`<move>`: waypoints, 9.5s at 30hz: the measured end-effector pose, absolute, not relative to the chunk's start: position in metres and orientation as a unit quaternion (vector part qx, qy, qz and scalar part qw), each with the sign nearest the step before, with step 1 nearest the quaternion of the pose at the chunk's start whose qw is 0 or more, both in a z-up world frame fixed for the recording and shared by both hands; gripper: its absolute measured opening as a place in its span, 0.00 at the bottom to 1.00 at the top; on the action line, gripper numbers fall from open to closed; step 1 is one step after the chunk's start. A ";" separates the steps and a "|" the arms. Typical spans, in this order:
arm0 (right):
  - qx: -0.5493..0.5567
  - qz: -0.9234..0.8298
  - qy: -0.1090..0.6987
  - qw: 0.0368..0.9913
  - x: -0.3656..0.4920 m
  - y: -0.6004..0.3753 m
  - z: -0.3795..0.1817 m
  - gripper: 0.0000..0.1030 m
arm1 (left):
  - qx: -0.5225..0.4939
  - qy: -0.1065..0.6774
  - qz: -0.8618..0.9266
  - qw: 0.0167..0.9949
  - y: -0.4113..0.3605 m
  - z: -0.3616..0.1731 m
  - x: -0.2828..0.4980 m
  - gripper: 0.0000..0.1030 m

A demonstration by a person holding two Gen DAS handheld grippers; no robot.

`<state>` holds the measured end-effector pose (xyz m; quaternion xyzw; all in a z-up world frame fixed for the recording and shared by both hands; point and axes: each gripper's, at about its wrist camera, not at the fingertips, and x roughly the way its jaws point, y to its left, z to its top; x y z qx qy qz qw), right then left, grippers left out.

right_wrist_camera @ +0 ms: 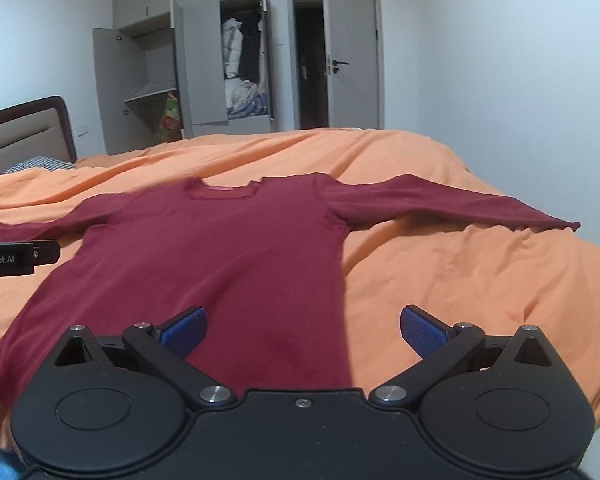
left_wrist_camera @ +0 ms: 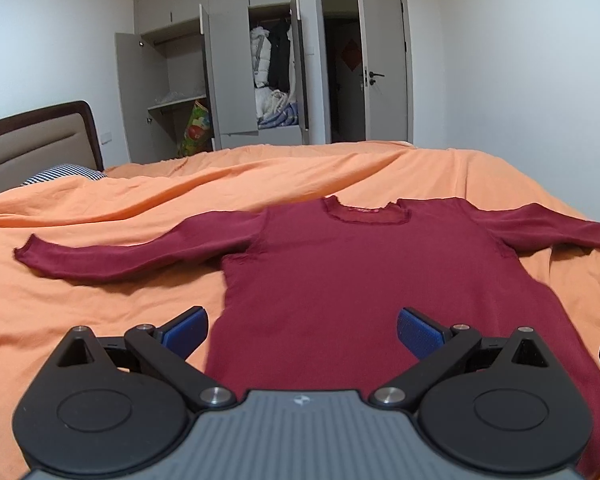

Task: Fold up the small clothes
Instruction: 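Move the right tool to a sleeve cuff and close on it, then carry the held sleeve across the shirt body with the right tool, release, then move the left tool toward the other sleeve cuff, then grasp the cuff with the left tool and fold it across the body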

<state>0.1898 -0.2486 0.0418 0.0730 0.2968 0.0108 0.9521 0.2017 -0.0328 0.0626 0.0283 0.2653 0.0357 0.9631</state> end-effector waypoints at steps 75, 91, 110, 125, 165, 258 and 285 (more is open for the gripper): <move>0.186 -0.255 0.195 0.929 0.424 -0.529 0.020 0.02 | -0.032 0.304 0.005 0.952 -0.089 0.022 0.405 1.00; 0.104 -0.020 0.156 0.982 0.490 -0.331 0.094 0.20 | -0.081 0.279 0.066 0.955 0.001 0.041 0.383 1.00; -0.048 -0.237 0.306 0.921 0.487 -0.459 -0.054 0.80 | -0.047 0.328 0.045 0.942 -0.055 0.003 0.390 1.00; -0.049 -0.266 0.322 0.907 0.502 -0.499 -0.069 0.06 | -0.044 0.331 0.045 0.942 -0.059 0.004 0.384 1.00; 0.015 0.194 0.268 0.943 0.447 -0.102 0.014 0.46 | -0.127 0.272 0.140 0.944 0.057 0.027 0.360 1.00; 0.067 0.086 0.313 0.943 0.303 -0.204 -0.003 0.99 | -0.300 0.168 0.397 0.851 0.376 -0.005 0.331 0.17; 0.114 0.083 0.289 0.947 0.290 -0.228 -0.001 0.99 | -0.094 0.036 0.093 0.991 0.164 0.137 0.415 0.02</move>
